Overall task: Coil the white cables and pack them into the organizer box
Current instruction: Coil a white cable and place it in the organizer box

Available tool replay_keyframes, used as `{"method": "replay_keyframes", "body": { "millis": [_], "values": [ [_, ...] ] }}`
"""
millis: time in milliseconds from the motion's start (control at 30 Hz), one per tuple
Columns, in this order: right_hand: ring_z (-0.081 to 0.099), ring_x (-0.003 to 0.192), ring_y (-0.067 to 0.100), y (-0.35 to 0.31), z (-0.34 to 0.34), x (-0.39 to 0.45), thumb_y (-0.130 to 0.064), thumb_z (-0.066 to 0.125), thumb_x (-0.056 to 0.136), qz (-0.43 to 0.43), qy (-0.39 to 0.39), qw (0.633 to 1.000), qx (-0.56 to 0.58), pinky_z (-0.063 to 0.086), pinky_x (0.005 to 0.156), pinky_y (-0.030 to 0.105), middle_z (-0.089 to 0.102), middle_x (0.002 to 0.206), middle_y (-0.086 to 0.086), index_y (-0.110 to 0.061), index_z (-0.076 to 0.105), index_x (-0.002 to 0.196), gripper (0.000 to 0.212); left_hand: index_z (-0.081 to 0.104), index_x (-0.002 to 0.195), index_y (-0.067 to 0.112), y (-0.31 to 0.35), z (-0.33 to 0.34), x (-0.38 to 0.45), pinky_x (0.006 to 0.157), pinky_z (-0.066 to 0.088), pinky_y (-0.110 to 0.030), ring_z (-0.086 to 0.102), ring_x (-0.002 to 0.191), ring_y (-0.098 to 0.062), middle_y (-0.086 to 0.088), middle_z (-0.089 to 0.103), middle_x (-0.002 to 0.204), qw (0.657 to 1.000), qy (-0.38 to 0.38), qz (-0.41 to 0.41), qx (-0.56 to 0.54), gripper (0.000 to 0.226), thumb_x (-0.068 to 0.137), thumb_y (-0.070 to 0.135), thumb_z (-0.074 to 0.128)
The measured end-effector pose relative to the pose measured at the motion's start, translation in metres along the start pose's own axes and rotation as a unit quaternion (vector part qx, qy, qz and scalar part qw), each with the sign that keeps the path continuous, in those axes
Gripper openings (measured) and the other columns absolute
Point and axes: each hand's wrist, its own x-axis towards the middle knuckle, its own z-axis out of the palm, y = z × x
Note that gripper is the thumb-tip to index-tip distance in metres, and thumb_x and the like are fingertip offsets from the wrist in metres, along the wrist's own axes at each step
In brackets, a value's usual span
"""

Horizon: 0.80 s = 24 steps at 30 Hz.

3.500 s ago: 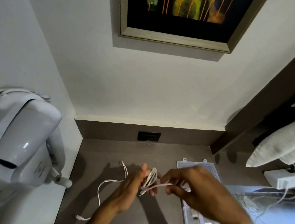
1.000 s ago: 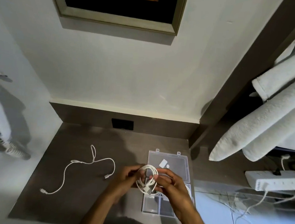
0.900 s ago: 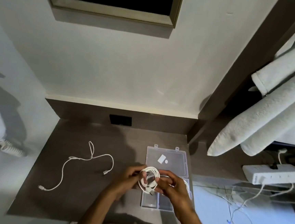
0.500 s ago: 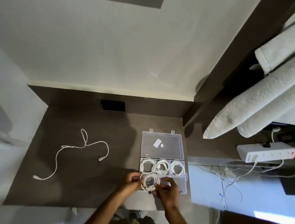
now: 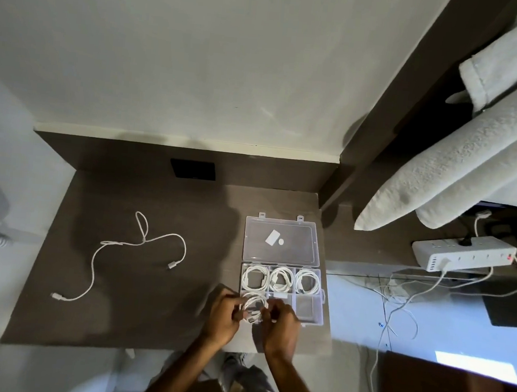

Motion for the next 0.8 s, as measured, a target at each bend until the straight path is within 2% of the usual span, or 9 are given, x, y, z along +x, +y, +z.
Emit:
{"method": "replay_keyframes", "body": {
  "millis": [67, 133, 267, 367, 467, 567, 633, 700, 800],
  "values": [
    [0.070, 0.073, 0.021, 0.001, 0.001, -0.003, -0.011, 0.074, 0.094, -0.021, 0.001, 0.999, -0.026, 0.062, 0.065, 0.037, 0.074, 0.087, 0.002, -0.022, 0.063, 0.090, 0.016, 0.070, 0.118, 0.026, -0.009, 0.004, -0.003, 0.089, 0.044, -0.015, 0.059, 0.103, -0.012, 0.008, 0.053, 0.106, 1.000, 0.013, 0.008, 0.019, 0.038, 0.082, 0.024, 0.081],
    [0.072, 0.079, 0.022, 0.002, 0.001, -0.005, -0.017, 0.072, 0.096, -0.042, -0.010, 0.997, -0.068, 0.062, 0.065, 0.037, 0.071, 0.100, 0.000, -0.022, 0.063, 0.096, 0.010, 0.060, 0.114, 0.033, -0.013, 0.006, -0.005, 0.081, 0.052, -0.023, 0.058, 0.096, -0.008, 0.013, 0.054, 0.106, 0.999, 0.029, 0.020, 0.034, 0.042, 0.079, 0.030, 0.083],
    [0.076, 0.086, 0.020, 0.004, -0.003, -0.003, -0.021, 0.076, 0.093, -0.096, -0.015, 0.984, -0.150, 0.062, 0.064, 0.032, 0.071, 0.110, -0.005, -0.028, 0.073, 0.098, 0.009, 0.061, 0.106, 0.032, -0.011, 0.008, -0.005, 0.071, 0.052, -0.025, 0.061, 0.087, -0.008, 0.010, 0.060, 0.103, 0.996, 0.042, 0.023, 0.078, 0.041, 0.073, 0.039, 0.085],
    [0.075, 0.096, 0.018, 0.007, -0.003, 0.004, -0.033, 0.069, 0.098, -0.106, -0.022, 0.979, -0.173, 0.063, 0.073, 0.034, 0.073, 0.115, -0.005, -0.027, 0.076, 0.105, 0.012, 0.061, 0.109, 0.033, -0.010, 0.012, -0.003, 0.070, 0.056, -0.025, 0.064, 0.086, -0.011, 0.008, 0.061, 0.107, 0.990, 0.046, 0.013, 0.131, 0.041, 0.075, 0.046, 0.081],
    [0.074, 0.096, 0.013, 0.014, -0.008, 0.009, -0.063, 0.051, 0.098, -0.108, -0.053, 0.980, -0.160, 0.064, 0.074, 0.035, 0.070, 0.119, -0.008, -0.026, 0.077, 0.108, 0.046, 0.059, 0.118, 0.030, -0.010, 0.014, -0.002, 0.077, 0.059, -0.027, 0.067, 0.094, -0.013, 0.005, 0.061, 0.116, 0.986, 0.043, 0.019, 0.161, 0.040, 0.084, 0.043, 0.075],
    [0.067, 0.107, 0.007, 0.025, -0.015, 0.009, -0.085, 0.053, 0.080, -0.139, -0.120, 0.969, -0.164, 0.065, 0.080, 0.032, 0.062, 0.124, -0.013, -0.026, 0.075, 0.115, 0.072, 0.056, 0.129, 0.030, -0.010, 0.016, -0.003, 0.087, 0.057, -0.026, 0.064, 0.107, -0.013, 0.006, 0.060, 0.127, 0.987, 0.028, 0.016, 0.154, 0.043, 0.090, 0.039, 0.071],
    [0.063, 0.114, 0.009, 0.029, -0.015, 0.009, -0.079, 0.067, 0.077, -0.153, -0.131, 0.961, -0.188, 0.063, 0.084, 0.033, 0.060, 0.126, -0.013, -0.028, 0.074, 0.120, 0.067, 0.060, 0.131, 0.030, -0.011, 0.014, -0.004, 0.088, 0.050, -0.019, 0.062, 0.111, -0.013, 0.007, 0.059, 0.127, 0.992, 0.026, 0.020, 0.118, 0.039, 0.093, 0.038, 0.067],
    [0.064, 0.115, 0.012, 0.029, -0.012, 0.009, -0.059, 0.079, 0.081, -0.154, -0.123, 0.963, -0.186, 0.063, 0.082, 0.031, 0.062, 0.126, -0.010, -0.028, 0.073, 0.117, 0.047, 0.064, 0.132, 0.025, -0.012, 0.010, -0.002, 0.085, 0.042, -0.015, 0.062, 0.109, -0.013, 0.004, 0.062, 0.122, 0.995, 0.012, 0.035, 0.090, 0.040, 0.094, 0.036, 0.067],
    [0.068, 0.098, 0.009, 0.024, -0.009, 0.010, -0.044, 0.086, 0.080, -0.117, -0.119, 0.976, -0.142, 0.062, 0.075, 0.024, 0.069, 0.118, -0.006, -0.027, 0.075, 0.109, 0.036, 0.064, 0.136, 0.021, -0.020, 0.006, 0.004, 0.091, 0.045, -0.018, 0.062, 0.105, -0.012, 0.002, 0.063, 0.118, 0.995, -0.026, 0.046, 0.087, 0.046, 0.092, 0.037, 0.067]
  ]
}}
